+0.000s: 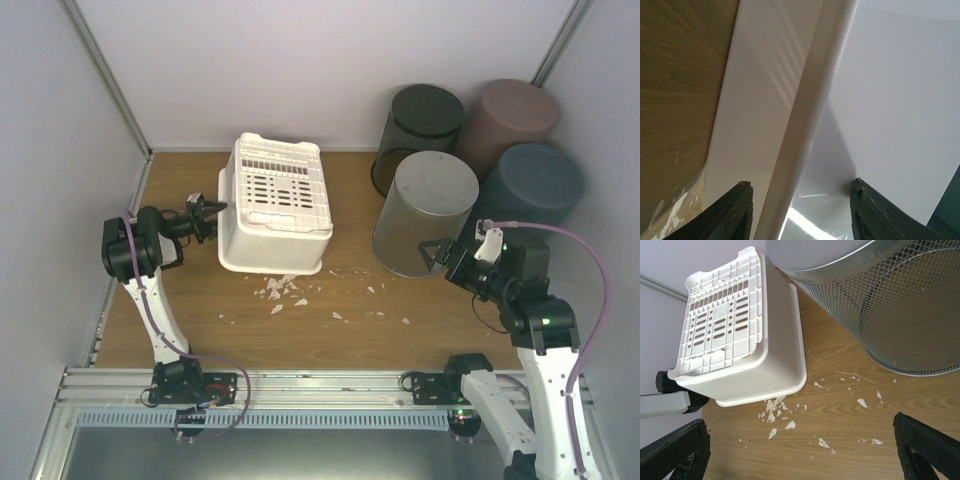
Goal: Turn the large container upside down
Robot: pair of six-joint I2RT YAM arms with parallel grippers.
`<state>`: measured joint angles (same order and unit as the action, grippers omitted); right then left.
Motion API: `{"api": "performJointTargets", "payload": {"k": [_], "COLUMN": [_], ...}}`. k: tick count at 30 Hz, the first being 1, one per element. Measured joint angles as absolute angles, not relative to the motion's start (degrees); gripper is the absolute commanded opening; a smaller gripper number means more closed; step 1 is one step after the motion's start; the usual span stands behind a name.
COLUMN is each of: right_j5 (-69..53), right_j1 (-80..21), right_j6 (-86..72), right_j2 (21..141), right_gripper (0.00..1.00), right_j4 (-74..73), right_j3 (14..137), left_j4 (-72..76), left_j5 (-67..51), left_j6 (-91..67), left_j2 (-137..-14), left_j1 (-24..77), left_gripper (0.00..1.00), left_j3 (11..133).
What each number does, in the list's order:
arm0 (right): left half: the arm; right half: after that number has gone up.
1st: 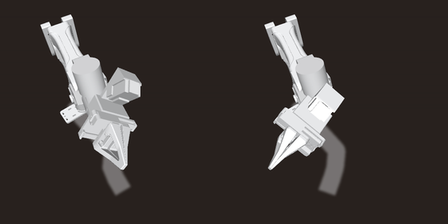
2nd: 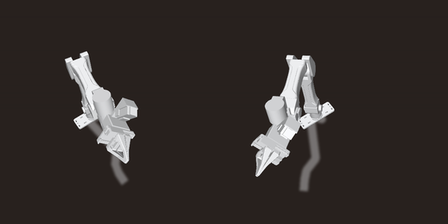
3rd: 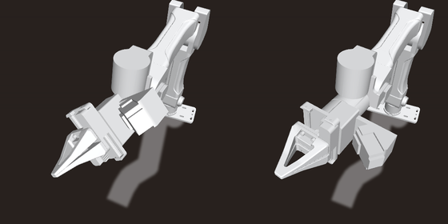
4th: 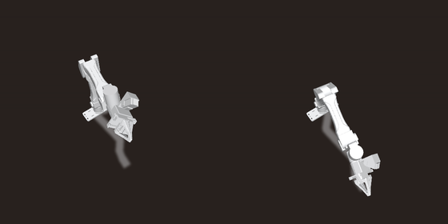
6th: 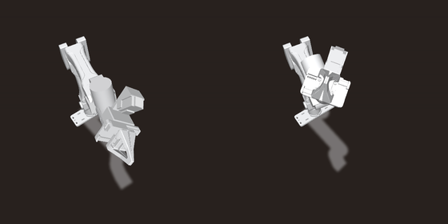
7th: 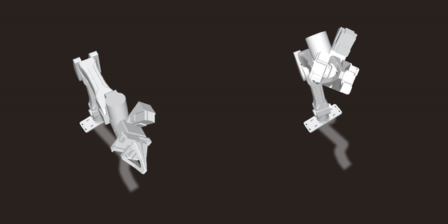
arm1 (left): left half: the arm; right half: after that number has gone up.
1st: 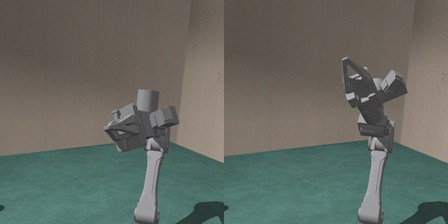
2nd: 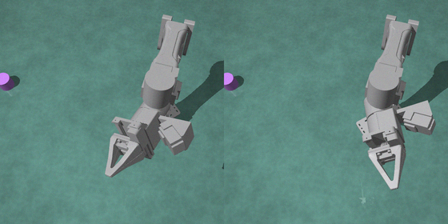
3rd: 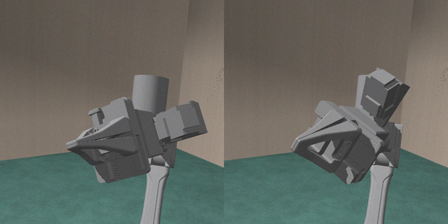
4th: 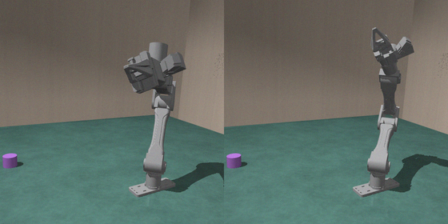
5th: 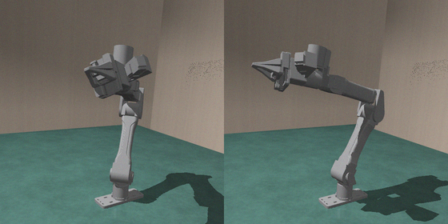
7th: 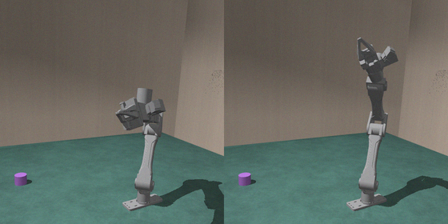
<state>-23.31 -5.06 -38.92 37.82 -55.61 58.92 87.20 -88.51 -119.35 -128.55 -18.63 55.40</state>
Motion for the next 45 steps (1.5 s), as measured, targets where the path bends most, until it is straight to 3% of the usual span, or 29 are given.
{"api": "performJointTargets", "payload": {"k": [4, 13, 23, 32, 45], "right_j5": [-23.5, -23.7, -24.3, -24.4, -24.5], "right_j1": [-5.1, -5.1, -5.1, -5.1, -5.1], "right_j6": [-38.9, -39.1, -39.0, -37.6, -35.4], "right_j2": [37.8, 37.8, 39.0, 39.8, 40.6], "right_gripper": [1.0, 1.0, 1.0, 1.0, 1.0], "right_j4": [-55.6, -55.5, -54.8, -54.0, -53.2], "right_j3": [58.8, 58.4, 56.7, 56.4, 54.2], "left_j4": [87.2, 87.2, 87.2, 87.2, 82.3], "left_j5": [-89.0, -89.6, -89.6, -89.7, -89.8], "left_j6": [-119.3, -119.3, -119.3, -119.3, -111.0], "left_j2": [-130.4, -135.7, -139.4, -140.1, -140.6], "left_j1": [-19.4, -22.5, -28.1, -18.9, -9.1], "left_gripper": [0.6, 0.63, 0.64, 0.6, 0.66], "left_j3": [56.3, 64.4, 65.7, 69.3, 78.0]}}
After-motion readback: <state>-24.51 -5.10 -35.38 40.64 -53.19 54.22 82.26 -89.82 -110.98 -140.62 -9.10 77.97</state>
